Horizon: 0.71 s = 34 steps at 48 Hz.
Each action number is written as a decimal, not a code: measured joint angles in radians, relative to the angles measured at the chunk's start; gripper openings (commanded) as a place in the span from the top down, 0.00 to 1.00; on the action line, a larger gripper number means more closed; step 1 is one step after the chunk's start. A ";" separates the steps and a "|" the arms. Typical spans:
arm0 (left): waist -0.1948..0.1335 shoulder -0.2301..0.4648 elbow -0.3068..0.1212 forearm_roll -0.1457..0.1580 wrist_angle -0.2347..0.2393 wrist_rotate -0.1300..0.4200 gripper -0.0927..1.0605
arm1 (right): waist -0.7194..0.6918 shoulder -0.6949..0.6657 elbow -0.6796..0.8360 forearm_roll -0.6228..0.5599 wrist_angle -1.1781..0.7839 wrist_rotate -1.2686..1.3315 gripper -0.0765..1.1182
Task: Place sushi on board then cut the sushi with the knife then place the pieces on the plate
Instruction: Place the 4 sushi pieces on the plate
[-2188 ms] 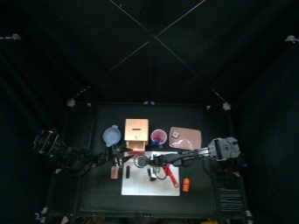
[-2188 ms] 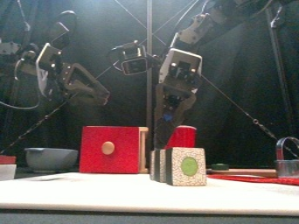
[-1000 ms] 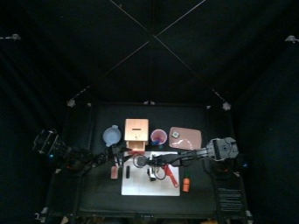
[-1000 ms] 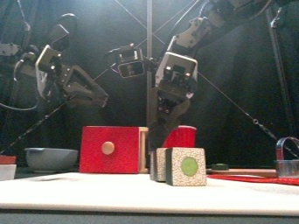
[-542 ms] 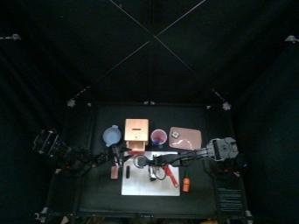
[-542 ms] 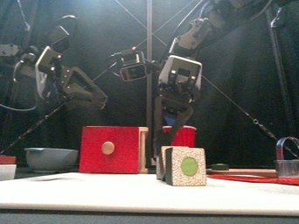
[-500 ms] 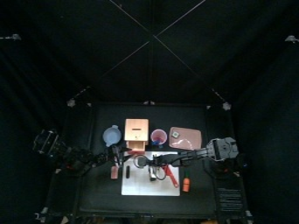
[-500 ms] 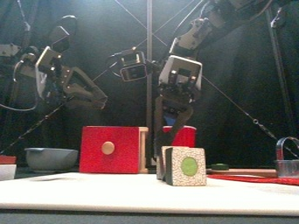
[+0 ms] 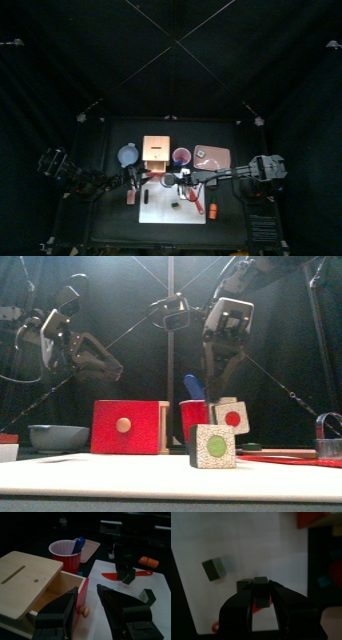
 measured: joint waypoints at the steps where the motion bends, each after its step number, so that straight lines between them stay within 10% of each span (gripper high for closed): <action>1: 0.000 0.000 0.000 0.000 0.000 0.000 0.26 | -0.008 -0.012 0.008 0.002 0.006 0.002 0.52; 34: 0.000 0.020 -0.005 -0.002 0.000 0.000 0.26 | -0.426 -0.506 0.459 -0.160 0.018 0.314 0.52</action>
